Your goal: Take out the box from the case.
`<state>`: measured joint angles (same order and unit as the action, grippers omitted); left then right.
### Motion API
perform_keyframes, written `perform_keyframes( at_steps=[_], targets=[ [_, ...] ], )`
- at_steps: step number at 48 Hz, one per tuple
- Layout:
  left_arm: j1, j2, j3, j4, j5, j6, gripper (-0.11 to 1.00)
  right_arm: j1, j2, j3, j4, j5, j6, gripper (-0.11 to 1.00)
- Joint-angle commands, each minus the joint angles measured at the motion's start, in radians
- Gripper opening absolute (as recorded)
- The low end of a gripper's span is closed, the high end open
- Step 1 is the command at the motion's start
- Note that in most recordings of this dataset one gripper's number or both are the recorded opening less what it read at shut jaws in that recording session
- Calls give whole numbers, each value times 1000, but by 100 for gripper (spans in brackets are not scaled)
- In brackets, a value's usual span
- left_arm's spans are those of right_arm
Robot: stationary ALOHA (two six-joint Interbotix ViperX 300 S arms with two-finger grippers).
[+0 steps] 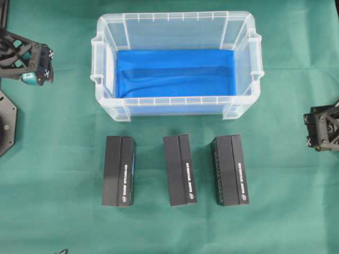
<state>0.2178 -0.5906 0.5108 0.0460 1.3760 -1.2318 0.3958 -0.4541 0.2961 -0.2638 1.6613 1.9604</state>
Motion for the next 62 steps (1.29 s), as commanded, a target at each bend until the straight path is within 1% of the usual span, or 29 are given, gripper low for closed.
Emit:
perform_keyframes(
  at_steps=[1,8,13,19,23,25,33,37,42,52,57,62],
  targets=[
    [-3,-3,-14,3,-3,-2,95,-6,-9,-11,-8,-14,-6,86],
    [-3,5,-20,3,-18,-2,95,-38,-9,-9,-9,-26,-20,86],
    [-3,9,-21,3,-31,-2,95,-84,-11,-5,-21,-26,-66,86],
    [-3,12,-23,3,-31,-2,95,-187,-28,3,-26,-28,-163,86],
    [-3,12,-23,3,-31,-2,95,-261,-40,9,-26,-34,-241,86],
    [-3,12,-23,3,-31,-2,95,-305,-46,11,-26,-46,-288,86],
    [-3,12,-25,3,-31,-2,95,-465,-60,25,-23,-104,-443,86],
    [-3,12,-25,3,-31,-2,95,-534,-60,31,-20,-138,-505,86],
    [-3,12,-25,3,-31,-3,95,-614,-60,40,-2,-190,-569,86],
    [-3,12,-25,0,-32,-2,95,-706,-54,51,34,-247,-650,86],
    [-5,12,-25,0,-32,-3,95,-723,-43,54,38,-253,-676,86],
    [-3,12,-25,0,-32,-2,95,-727,-31,51,48,-259,-683,86]
  ],
)
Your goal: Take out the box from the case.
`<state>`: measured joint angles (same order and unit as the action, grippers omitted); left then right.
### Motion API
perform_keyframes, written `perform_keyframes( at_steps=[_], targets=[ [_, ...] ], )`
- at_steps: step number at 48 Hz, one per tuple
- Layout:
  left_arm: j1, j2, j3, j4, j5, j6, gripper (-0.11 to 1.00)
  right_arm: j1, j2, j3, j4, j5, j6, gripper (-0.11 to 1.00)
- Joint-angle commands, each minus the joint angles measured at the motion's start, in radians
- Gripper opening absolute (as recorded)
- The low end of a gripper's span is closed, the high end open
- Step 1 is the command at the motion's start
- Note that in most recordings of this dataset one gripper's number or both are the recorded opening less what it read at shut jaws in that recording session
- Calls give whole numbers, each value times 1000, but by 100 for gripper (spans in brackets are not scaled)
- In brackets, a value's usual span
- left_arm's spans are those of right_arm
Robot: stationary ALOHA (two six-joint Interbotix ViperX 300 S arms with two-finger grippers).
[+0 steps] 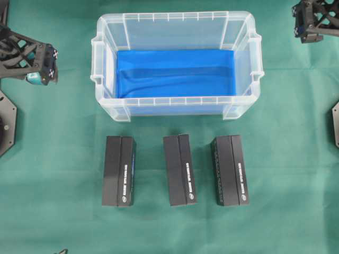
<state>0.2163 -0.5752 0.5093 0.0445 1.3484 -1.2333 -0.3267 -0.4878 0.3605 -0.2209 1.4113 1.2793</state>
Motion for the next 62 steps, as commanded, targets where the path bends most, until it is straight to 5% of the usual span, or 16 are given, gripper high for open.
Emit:
perform_keyframes(
  at_steps=[1,15,34,62],
  targets=[
    [-2,-3,-23,2,-5,0,95,-5,5,-14,8,-9,-2,86],
    [-3,-3,-23,2,-5,-2,95,-5,2,-12,67,-11,2,86],
    [-18,-6,-20,3,-6,-61,95,-3,-2,-11,66,-11,3,86],
    [-18,-17,-12,6,-5,-63,95,2,-2,-11,66,-9,3,86]
  ],
)
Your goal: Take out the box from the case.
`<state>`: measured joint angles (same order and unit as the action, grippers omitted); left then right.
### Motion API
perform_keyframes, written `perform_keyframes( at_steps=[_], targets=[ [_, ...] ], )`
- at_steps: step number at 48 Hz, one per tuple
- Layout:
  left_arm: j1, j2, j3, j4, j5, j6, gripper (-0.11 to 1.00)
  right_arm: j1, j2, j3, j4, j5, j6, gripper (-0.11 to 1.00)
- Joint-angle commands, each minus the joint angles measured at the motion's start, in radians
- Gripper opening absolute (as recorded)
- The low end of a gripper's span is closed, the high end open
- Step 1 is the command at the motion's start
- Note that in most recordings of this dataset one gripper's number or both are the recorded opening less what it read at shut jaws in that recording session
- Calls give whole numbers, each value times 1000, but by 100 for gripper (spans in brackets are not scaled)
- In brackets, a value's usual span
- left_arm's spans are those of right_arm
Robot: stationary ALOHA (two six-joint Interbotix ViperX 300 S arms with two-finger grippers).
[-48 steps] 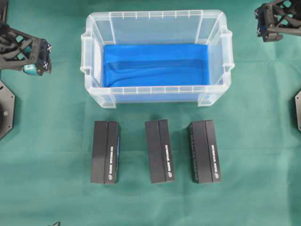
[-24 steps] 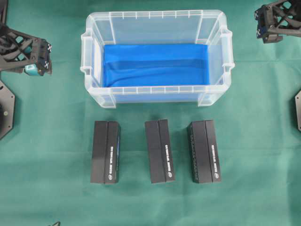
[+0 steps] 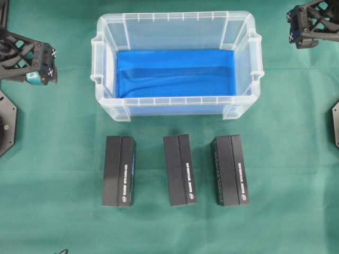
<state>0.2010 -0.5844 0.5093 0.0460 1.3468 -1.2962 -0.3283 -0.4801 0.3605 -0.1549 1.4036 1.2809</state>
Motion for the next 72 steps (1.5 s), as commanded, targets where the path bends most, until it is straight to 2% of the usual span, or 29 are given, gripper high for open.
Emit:
perform_keyframes(
  at_steps=[1,35,44,56,72],
  targets=[
    [-3,-8,-14,5,-3,0,95,3,-9,-11,2,-2,2,86],
    [35,-8,-12,14,0,11,95,3,-9,-11,0,-2,0,86],
    [61,-8,-12,15,0,40,95,6,-9,-11,0,-2,0,86],
    [74,-8,-11,15,3,44,95,8,-9,-11,0,0,3,86],
    [77,-8,-9,15,3,43,95,12,-14,-9,20,0,6,86]
  ],
)
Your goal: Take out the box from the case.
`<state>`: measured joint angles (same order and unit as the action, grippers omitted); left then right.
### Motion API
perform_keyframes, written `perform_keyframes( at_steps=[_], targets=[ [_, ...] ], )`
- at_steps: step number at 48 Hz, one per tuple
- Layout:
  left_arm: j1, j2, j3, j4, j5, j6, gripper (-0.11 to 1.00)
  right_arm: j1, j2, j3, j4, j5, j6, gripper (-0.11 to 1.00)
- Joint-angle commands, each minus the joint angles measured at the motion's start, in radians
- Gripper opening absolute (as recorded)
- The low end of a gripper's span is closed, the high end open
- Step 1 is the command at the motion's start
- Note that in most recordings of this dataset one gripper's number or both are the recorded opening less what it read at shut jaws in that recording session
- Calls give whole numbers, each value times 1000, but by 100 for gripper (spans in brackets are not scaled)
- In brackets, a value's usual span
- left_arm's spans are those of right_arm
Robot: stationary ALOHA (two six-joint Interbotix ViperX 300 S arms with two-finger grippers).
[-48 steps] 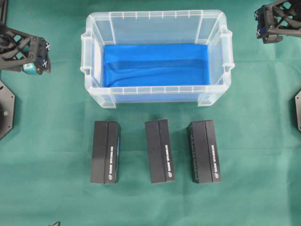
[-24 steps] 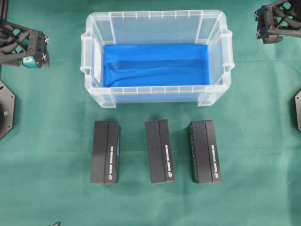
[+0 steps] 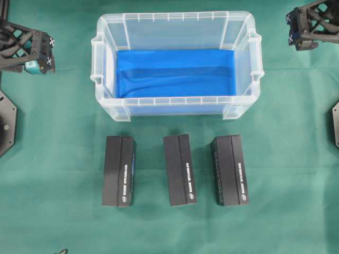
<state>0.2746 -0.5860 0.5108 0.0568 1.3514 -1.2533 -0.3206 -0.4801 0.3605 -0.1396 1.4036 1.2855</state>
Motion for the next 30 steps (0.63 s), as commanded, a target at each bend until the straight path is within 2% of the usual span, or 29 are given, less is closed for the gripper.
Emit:
perform_keyframes(
  at_steps=[1,15,30],
  targets=[
    [3,-6,-11,5,-2,0,95,6,-14,-11,6,-2,2,86],
    [3,-6,-11,3,-2,2,95,32,-18,-9,9,0,40,86],
    [8,-6,-11,5,-2,3,95,43,-18,-8,8,3,51,86]
  ],
)
